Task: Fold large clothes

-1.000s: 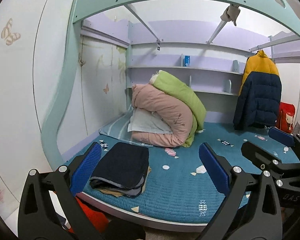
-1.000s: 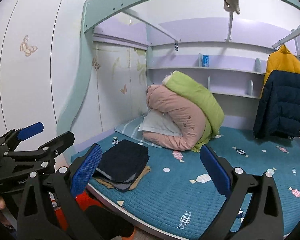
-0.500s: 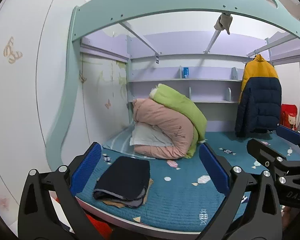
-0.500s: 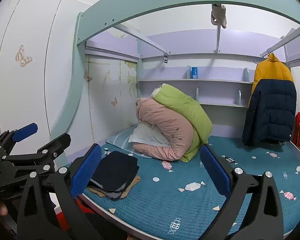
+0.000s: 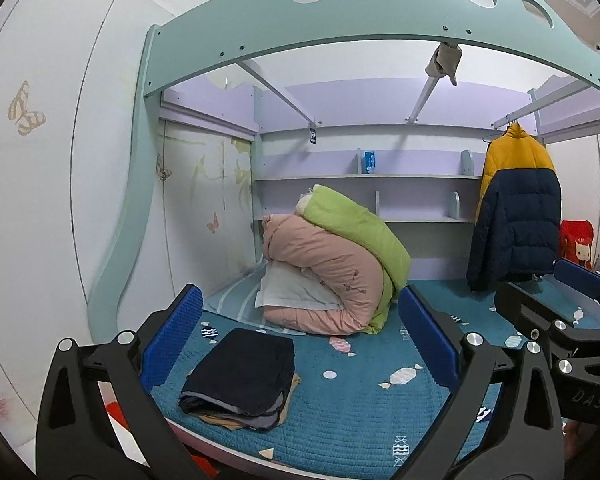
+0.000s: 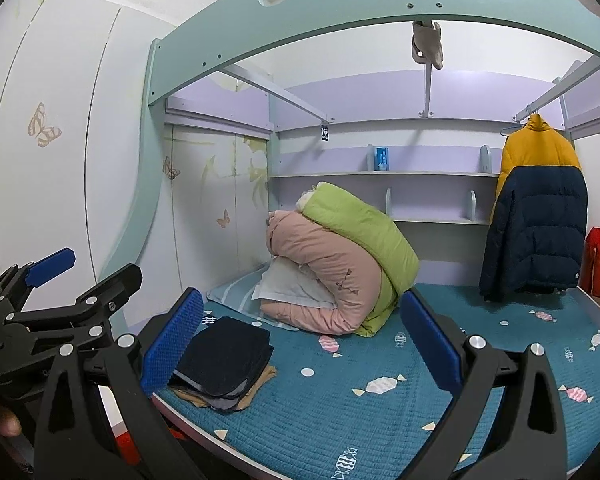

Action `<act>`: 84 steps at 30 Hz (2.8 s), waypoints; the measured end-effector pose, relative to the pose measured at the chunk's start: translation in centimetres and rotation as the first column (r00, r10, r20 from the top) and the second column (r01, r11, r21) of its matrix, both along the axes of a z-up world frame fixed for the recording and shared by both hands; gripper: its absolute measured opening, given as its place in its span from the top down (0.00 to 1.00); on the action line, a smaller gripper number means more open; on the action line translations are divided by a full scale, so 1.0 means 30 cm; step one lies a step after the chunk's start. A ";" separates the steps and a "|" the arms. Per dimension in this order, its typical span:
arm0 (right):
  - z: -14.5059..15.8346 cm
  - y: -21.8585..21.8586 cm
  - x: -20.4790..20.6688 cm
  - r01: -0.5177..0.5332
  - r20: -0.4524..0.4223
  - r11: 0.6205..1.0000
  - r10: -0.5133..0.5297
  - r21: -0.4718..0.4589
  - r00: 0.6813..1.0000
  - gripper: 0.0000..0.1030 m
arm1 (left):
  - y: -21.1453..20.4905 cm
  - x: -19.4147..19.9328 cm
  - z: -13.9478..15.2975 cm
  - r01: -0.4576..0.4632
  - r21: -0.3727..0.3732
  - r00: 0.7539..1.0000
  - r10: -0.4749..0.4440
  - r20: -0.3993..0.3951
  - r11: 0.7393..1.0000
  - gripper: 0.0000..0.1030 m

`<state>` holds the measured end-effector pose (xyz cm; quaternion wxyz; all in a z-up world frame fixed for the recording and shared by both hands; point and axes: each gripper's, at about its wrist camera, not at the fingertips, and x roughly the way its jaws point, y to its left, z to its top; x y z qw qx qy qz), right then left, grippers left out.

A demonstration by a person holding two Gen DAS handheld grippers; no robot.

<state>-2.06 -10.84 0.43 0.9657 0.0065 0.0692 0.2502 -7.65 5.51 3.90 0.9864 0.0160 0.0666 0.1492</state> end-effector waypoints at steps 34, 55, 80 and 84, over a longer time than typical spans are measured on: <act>-0.008 0.035 0.044 -0.004 -0.045 1.000 0.004 -0.008 0.999 0.07 | 0.010 0.043 -0.020 0.000 -0.010 1.000 0.000 -0.012 1.000 0.05; -0.010 0.028 0.054 -0.003 -0.047 1.000 0.003 -0.009 0.999 0.07 | 0.003 0.046 -0.027 -0.004 -0.005 1.000 0.004 -0.009 1.000 0.05; -0.025 0.017 0.068 -0.009 -0.060 1.000 0.009 -0.006 0.998 0.07 | 0.007 0.052 -0.034 -0.011 -0.003 1.000 0.011 -0.014 1.000 0.05; -0.025 0.018 0.069 -0.015 -0.060 1.000 0.015 -0.004 0.998 0.07 | 0.007 0.053 -0.035 -0.015 -0.001 1.000 0.015 -0.014 1.000 0.05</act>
